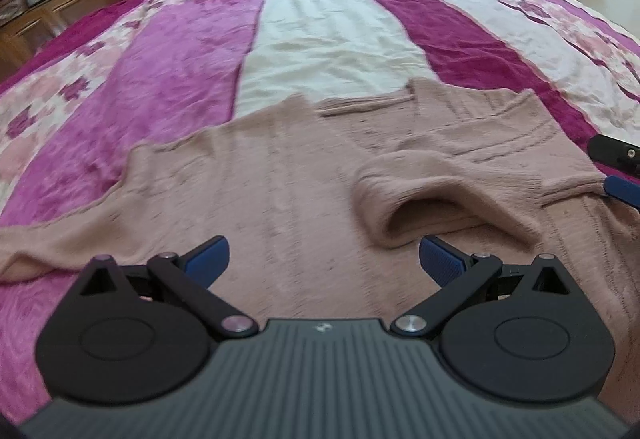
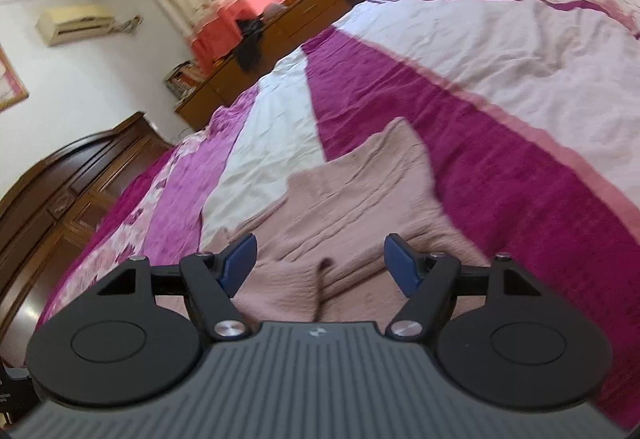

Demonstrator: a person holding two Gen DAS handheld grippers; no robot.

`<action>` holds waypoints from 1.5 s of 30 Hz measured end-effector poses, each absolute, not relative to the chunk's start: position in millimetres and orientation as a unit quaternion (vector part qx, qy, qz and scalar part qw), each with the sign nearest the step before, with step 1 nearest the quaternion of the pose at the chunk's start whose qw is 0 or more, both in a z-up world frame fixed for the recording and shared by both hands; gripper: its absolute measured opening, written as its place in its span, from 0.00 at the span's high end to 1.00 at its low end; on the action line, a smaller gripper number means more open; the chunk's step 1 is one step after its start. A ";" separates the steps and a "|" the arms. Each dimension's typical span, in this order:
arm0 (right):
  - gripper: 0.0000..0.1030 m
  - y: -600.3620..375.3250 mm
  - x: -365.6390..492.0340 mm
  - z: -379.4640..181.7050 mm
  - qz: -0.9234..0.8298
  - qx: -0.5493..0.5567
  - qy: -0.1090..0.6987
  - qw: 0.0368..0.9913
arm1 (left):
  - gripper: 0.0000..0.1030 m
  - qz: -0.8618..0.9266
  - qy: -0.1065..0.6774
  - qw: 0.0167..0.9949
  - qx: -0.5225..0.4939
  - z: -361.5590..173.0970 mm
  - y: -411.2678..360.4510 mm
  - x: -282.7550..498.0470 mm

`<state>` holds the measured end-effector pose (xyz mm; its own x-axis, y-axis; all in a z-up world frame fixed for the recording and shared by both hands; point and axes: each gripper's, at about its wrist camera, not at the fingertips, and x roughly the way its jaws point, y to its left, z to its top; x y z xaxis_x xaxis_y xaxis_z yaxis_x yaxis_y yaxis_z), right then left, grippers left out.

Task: Fold small clothes

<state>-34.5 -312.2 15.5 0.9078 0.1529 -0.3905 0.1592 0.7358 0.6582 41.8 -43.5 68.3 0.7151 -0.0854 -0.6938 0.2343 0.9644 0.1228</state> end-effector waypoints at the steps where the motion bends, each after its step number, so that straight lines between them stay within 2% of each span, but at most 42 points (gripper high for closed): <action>1: 0.26 -315.8 -34.9 14.1 -0.004 0.368 0.214 0.905 | 0.00 -0.094 0.367 0.919 0.107 67.4 -50.8 43.4; 18: 0.26 -333.7 -37.0 -4.2 -0.002 0.402 0.204 0.893 | 0.01 -0.210 0.329 0.896 0.214 42.9 -147.5 35.9; 19: 0.26 -333.7 -36.0 -5.7 -0.002 0.402 0.204 0.892 | 0.08 -0.207 0.324 0.896 0.221 39.1 -151.2 35.8; 20: 0.26 -333.6 -36.5 -6.5 -0.002 0.403 0.205 0.892 | 0.21 -0.206 0.324 0.895 0.229 35.3 -154.4 35.8; 24: 0.26 -333.2 -35.6 -10.1 0.000 0.403 0.205 0.892 | 0.46 -0.216 0.341 0.887 0.222 19.3 -160.6 43.0; 26: 0.26 -333.2 -36.0 -10.5 0.002 0.403 0.204 0.892 | 0.75 -0.218 0.330 0.892 0.221 21.4 -160.5 41.0; 28: 0.26 -333.7 -35.6 -11.4 0.002 0.402 0.205 0.892 | 0.82 -0.214 0.323 0.897 0.213 27.6 -158.1 40.3; 39: 0.26 -330.6 -34.9 -13.0 0.000 0.389 0.208 0.898 | 0.84 -0.108 0.298 0.945 0.083 81.6 -75.8 74.0; 45: 0.26 -326.6 -33.1 -12.3 -0.002 0.376 0.212 0.902 | 0.83 -0.029 0.321 0.947 0.018 79.7 -7.5 98.6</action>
<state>-33.1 -326.6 -12.3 0.9098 0.1562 -0.3846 0.1636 0.7166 0.6780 98.6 -7.5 79.7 0.7927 -0.0435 -0.6081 0.0672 0.9976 0.0163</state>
